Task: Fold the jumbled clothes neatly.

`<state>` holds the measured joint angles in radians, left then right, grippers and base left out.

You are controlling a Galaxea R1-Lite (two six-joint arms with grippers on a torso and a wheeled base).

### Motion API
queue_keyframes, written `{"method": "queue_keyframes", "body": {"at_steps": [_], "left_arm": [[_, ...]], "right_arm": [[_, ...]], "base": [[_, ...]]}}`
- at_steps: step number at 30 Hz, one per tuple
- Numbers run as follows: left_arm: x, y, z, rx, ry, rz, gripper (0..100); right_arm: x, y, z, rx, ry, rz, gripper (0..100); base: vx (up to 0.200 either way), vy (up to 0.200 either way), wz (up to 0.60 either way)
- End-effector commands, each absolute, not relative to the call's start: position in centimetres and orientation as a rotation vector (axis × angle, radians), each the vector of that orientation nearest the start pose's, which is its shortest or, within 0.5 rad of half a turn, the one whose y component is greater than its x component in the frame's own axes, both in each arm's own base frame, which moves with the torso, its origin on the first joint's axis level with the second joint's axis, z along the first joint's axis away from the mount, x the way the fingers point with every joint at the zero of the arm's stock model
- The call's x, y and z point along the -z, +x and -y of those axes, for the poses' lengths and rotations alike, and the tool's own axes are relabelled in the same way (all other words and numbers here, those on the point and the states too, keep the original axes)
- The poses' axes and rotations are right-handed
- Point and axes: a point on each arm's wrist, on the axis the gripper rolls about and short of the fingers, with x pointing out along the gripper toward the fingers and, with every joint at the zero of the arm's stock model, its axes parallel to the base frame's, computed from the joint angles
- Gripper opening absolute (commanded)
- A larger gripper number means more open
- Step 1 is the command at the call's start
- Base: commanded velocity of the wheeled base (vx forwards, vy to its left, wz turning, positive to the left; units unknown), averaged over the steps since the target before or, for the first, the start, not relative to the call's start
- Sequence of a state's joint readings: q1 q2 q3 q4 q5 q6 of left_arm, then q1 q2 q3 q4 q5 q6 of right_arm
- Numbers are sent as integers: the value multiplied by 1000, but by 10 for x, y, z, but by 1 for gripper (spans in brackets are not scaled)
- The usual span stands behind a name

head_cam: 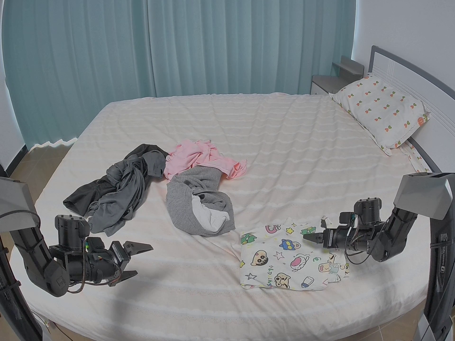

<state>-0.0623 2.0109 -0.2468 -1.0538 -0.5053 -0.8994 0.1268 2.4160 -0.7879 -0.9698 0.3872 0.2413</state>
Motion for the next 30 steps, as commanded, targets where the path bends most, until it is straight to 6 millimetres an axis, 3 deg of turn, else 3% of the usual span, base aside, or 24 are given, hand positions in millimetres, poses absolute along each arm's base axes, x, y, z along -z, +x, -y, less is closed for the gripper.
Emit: {"method": "queue_keyframes", "body": {"at_steps": [1, 9, 17, 22, 27, 28, 30], "left_arm": [[-17, 242, 26, 181, -978, -912, 100], [-17, 242, 28, 182, -972, -913, 100], [-17, 242, 28, 182, -972, -914, 100], [-17, 242, 28, 181, -972, -915, 100], [-17, 242, 28, 181, -972, -915, 100], [-17, 243, 28, 182, -972, -914, 100], [-17, 242, 28, 181, -972, -915, 100]], "right_arm": [[39, 381, -50, -391, 349, -695, 0], [11, 393, -45, -343, 535, -624, 0], [7, 410, -36, -317, 561, -594, 0], [8, 422, -29, -273, 578, -665, 0], [10, 419, -28, -262, 579, -709, 0], [10, 416, -30, -265, 576, -714, 100], [6, 412, -29, -265, 571, -715, 100]], "base": [[0, 0, 0], [0, 0, 0], [0, 0, 0], [0, 0, 0], [0, 0, 0], [0, 0, 0], [0, 0, 0]]}}
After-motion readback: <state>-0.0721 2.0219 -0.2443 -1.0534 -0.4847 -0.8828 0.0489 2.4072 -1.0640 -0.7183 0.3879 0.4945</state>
